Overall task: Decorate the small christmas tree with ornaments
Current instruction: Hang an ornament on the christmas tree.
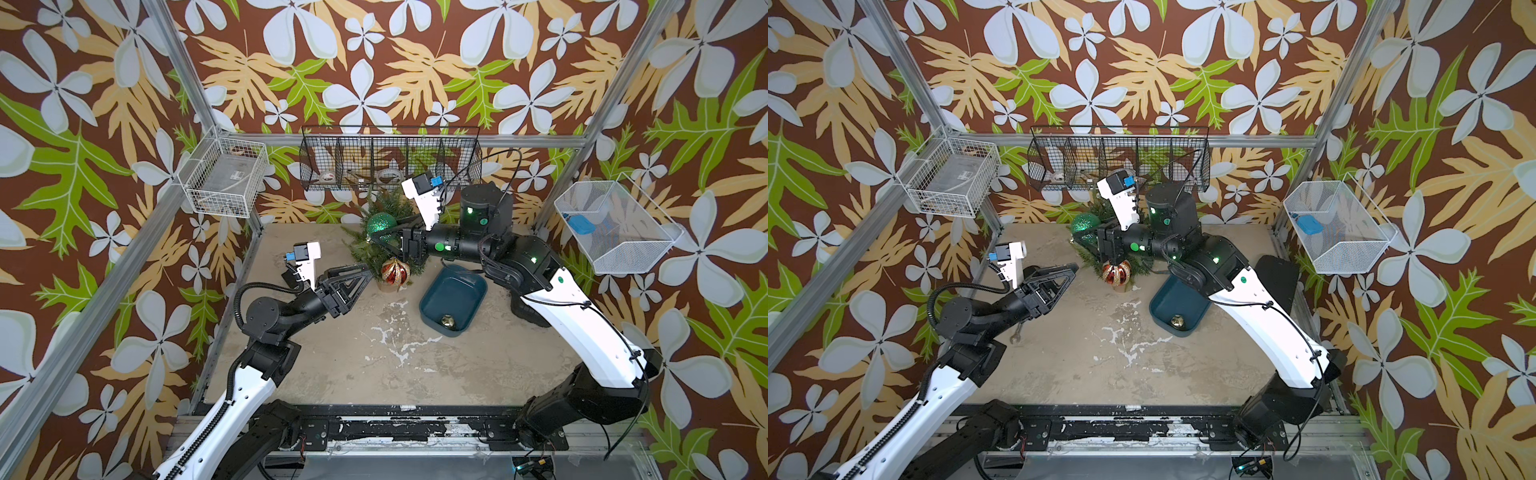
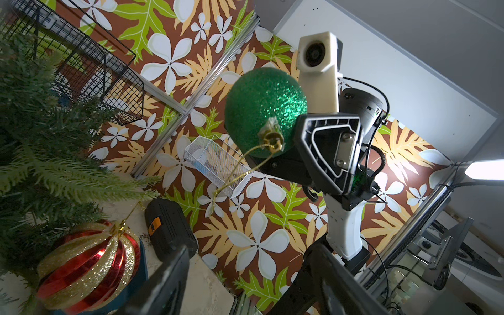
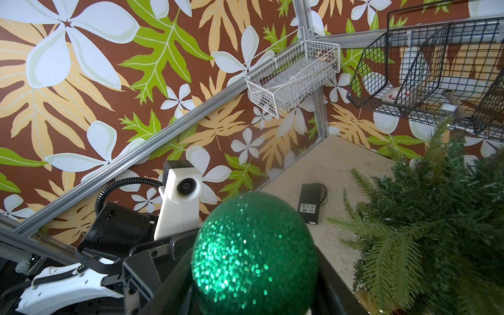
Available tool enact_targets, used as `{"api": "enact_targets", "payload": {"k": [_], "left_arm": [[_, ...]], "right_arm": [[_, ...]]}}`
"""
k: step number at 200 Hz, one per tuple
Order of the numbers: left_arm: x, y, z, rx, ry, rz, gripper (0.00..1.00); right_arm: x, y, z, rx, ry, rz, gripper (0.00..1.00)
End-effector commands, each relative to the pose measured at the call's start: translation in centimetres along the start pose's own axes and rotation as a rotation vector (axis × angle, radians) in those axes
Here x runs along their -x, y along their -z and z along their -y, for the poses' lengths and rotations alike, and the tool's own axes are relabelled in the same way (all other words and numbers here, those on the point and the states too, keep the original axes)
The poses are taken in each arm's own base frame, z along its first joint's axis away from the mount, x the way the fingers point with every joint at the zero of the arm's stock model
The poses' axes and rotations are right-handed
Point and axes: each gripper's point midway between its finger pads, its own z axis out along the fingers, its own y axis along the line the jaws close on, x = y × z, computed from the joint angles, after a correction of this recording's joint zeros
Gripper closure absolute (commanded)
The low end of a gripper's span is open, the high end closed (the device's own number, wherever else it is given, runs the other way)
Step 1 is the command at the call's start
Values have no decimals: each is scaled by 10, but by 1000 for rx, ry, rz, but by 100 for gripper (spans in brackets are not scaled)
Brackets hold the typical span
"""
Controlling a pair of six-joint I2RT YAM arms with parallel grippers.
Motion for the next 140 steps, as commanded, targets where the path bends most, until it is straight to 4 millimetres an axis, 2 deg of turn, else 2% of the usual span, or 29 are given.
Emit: {"api": "enact_targets", "payload": {"k": [1, 24, 45, 58, 73, 99, 140], "left_arm": [[7, 0, 10, -42, -26, 28, 32], [8, -3, 15, -65, -45, 19, 43], [10, -6, 15, -62, -57, 14, 47], [11, -6, 14, -55, -62, 16, 46], [12, -8, 13, -48, -67, 16, 42], [15, -8, 8, -21, -75, 27, 43], [15, -9, 10, -30, -75, 26, 62]], "right_arm": [[6, 1, -6, 17, 7, 22, 44], [6, 1, -9, 24, 7, 22, 44], [6, 2, -11, 32, 5, 23, 44], [6, 2, -13, 39, 7, 22, 44], [5, 2, -14, 43, 5, 22, 44], [7, 4, -18, 52, 7, 31, 44], [8, 6, -18, 48, 11, 34, 44]]}}
